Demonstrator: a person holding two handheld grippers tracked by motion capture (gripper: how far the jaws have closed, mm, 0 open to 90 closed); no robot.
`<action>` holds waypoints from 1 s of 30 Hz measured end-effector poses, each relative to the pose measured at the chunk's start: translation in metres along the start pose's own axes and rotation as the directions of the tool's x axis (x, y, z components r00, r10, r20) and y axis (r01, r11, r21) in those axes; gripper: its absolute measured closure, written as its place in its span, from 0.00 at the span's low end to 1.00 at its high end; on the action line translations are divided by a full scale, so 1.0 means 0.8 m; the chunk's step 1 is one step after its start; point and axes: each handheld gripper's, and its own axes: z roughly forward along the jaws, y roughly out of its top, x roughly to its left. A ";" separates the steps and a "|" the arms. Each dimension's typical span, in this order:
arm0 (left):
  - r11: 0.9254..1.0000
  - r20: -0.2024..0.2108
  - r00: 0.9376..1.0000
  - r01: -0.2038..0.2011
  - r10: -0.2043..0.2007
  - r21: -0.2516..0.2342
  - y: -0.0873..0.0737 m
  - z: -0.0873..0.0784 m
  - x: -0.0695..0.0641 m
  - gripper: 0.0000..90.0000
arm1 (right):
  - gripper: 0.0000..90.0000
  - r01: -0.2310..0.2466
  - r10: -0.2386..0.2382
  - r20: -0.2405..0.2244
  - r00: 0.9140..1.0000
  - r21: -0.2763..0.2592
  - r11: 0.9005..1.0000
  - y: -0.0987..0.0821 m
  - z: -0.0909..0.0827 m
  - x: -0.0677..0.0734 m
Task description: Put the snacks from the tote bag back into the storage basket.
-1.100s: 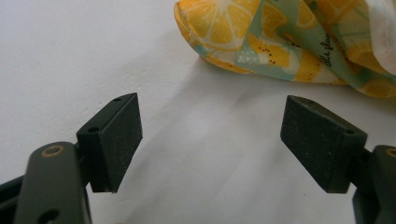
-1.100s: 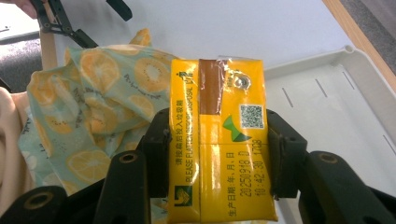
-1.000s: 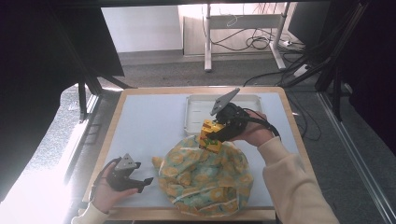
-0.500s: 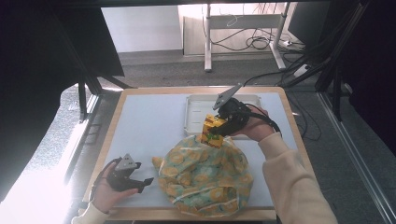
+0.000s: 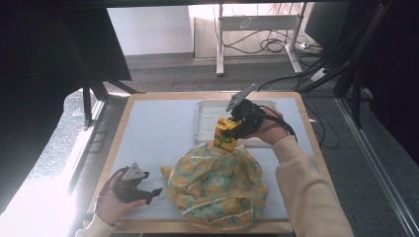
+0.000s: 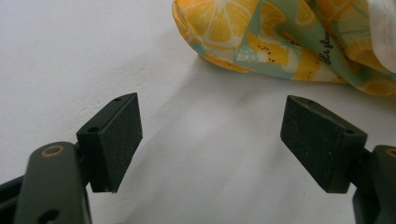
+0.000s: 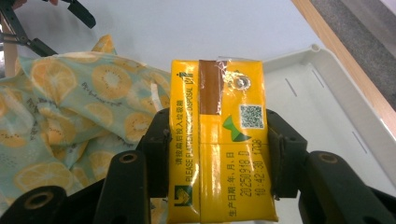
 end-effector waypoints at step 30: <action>1.000 0.003 1.000 0.011 -0.011 -0.014 -0.001 -0.002 0.000 0.23 | 0.58 0.004 -0.003 0.017 1.000 -0.012 1.000 0.012 0.023 -0.033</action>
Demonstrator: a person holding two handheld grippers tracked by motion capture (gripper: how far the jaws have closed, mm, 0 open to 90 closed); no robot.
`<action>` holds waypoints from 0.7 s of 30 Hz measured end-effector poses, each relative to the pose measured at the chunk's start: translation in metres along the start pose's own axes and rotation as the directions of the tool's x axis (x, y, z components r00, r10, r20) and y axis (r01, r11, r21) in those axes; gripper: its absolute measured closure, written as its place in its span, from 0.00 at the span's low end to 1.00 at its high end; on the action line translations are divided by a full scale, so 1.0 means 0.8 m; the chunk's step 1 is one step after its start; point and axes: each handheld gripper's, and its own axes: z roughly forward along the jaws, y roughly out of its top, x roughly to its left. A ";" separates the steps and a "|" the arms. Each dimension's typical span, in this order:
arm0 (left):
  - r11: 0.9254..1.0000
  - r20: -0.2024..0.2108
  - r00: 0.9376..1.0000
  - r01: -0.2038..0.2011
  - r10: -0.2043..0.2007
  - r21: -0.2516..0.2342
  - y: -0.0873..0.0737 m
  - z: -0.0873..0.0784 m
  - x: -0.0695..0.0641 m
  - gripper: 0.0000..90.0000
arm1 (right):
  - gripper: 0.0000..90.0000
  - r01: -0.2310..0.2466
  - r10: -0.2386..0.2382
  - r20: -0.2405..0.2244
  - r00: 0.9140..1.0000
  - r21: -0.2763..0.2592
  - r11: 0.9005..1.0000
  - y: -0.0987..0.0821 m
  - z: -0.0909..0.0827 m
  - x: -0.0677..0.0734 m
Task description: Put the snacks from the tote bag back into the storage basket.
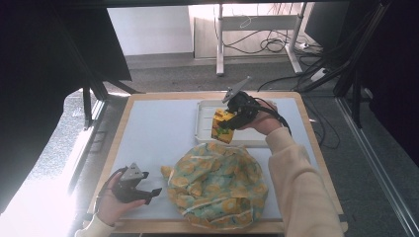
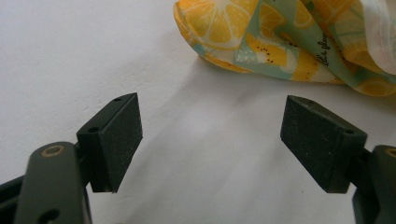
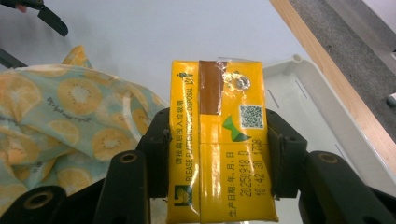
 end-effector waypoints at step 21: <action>1.000 0.001 1.000 -0.007 0.007 0.009 -0.001 -0.001 0.001 0.23 | 0.58 0.029 -0.028 -0.023 0.999 0.023 0.999 0.009 0.028 -0.018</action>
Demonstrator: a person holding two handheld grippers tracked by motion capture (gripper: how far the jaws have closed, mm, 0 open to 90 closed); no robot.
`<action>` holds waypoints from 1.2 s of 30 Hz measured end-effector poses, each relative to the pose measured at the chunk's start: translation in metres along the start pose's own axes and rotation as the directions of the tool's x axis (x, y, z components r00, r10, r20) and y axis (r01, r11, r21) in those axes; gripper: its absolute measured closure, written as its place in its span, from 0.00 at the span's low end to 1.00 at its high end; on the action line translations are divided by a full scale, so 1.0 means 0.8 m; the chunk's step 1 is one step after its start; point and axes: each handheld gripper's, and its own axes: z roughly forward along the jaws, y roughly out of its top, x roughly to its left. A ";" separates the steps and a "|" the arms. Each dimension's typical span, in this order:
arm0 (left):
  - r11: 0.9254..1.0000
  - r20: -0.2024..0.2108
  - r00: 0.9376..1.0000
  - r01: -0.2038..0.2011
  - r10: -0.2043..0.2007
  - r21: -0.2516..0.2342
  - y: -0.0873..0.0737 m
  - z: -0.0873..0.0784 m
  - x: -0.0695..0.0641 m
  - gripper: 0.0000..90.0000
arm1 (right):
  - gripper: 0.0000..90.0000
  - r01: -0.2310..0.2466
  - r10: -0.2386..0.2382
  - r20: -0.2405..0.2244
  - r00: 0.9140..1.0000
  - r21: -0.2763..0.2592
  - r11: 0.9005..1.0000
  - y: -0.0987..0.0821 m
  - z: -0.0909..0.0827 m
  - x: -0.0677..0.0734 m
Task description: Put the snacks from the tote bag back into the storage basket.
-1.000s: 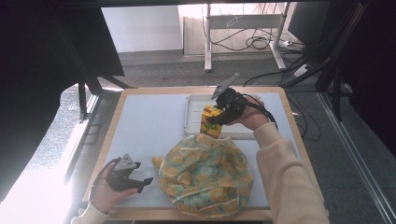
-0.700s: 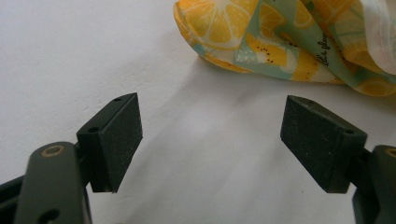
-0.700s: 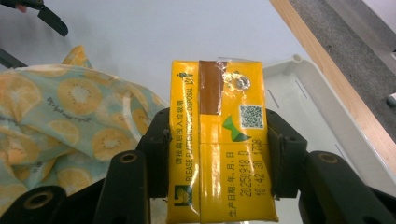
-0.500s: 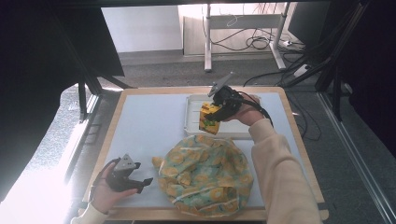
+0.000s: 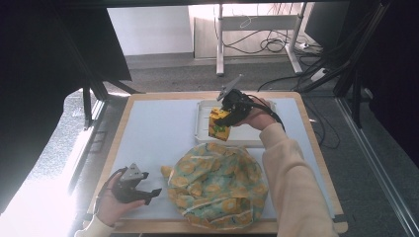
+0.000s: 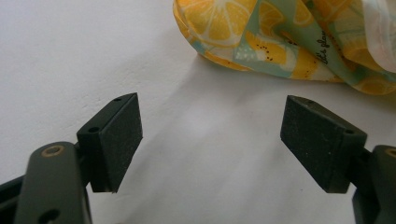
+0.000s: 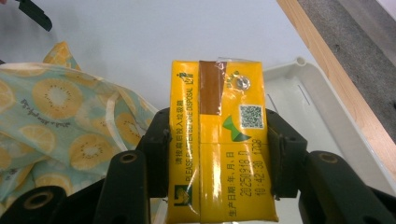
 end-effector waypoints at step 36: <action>1.000 0.006 1.000 0.005 -0.005 0.007 -0.003 0.001 0.003 0.23 | 0.58 0.001 -0.001 -0.009 1.000 0.000 1.000 -0.004 0.045 -0.036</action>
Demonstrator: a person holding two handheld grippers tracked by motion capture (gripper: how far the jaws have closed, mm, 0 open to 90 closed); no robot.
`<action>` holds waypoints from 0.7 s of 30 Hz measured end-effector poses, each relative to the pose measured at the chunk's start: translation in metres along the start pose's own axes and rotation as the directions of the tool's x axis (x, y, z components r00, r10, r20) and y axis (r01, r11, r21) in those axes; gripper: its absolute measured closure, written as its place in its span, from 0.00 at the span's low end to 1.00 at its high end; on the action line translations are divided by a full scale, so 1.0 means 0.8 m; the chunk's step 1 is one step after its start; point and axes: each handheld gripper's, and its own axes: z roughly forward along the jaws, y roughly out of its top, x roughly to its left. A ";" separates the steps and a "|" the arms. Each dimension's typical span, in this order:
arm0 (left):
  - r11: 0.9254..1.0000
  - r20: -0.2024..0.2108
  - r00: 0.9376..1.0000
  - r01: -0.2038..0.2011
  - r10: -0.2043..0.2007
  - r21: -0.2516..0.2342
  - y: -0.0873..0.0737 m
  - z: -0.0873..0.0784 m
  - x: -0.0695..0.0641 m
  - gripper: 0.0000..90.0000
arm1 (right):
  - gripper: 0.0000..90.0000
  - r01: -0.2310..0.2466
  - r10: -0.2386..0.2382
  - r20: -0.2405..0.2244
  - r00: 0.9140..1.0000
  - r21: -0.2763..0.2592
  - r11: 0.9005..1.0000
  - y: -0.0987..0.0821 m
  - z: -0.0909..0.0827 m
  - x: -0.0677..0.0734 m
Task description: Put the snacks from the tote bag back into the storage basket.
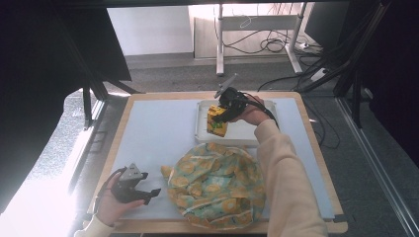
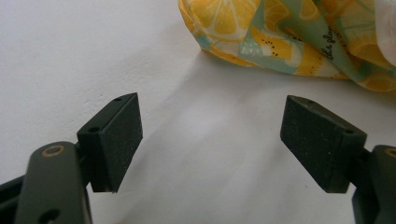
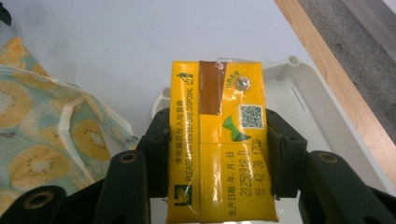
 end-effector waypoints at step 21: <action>1.000 -0.001 1.000 -0.003 0.003 0.006 -0.001 0.001 0.000 0.23 | 0.58 0.033 -0.033 -0.008 0.999 0.018 0.999 -0.002 0.031 -0.005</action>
